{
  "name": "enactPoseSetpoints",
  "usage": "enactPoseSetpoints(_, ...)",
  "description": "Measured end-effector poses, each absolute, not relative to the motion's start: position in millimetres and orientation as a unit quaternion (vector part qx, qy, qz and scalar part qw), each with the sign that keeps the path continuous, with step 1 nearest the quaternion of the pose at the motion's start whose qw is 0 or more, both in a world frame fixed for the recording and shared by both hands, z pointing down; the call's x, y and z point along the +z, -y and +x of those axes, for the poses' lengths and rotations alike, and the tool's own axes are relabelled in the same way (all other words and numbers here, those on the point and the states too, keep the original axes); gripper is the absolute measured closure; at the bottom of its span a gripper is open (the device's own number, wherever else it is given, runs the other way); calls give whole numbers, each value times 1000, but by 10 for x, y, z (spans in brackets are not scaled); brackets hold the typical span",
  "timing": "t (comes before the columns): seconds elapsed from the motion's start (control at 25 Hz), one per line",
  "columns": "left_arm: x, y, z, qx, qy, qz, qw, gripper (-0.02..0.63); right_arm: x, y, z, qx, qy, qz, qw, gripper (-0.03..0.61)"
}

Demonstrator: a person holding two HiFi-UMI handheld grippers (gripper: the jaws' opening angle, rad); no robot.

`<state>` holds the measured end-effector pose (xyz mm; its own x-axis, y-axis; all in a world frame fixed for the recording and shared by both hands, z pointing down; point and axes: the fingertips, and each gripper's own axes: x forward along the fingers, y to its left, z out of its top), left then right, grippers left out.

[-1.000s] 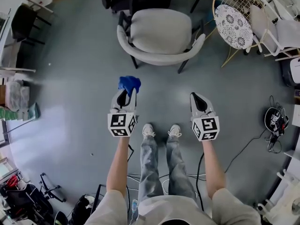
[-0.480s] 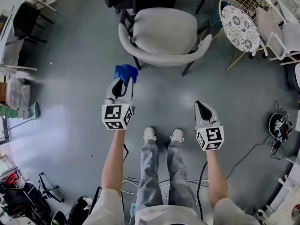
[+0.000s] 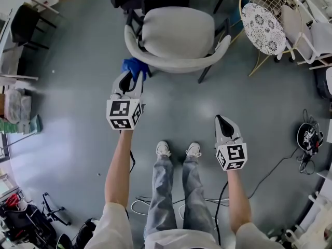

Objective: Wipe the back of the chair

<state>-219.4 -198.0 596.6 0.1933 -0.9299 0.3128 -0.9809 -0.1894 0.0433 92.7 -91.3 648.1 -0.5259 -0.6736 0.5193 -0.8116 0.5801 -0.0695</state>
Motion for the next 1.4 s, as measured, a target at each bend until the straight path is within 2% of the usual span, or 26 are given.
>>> enactPoseSetpoints(0.68, 5964, 1976, -1666, 87, 624, 764, 142, 526, 6307, 1111, 1229, 140, 859, 447, 208, 577)
enactPoseSetpoints(1.4, 5991, 2075, -421, 78, 574, 801, 154, 526, 6406, 1185, 1727, 149, 851, 454, 217, 577)
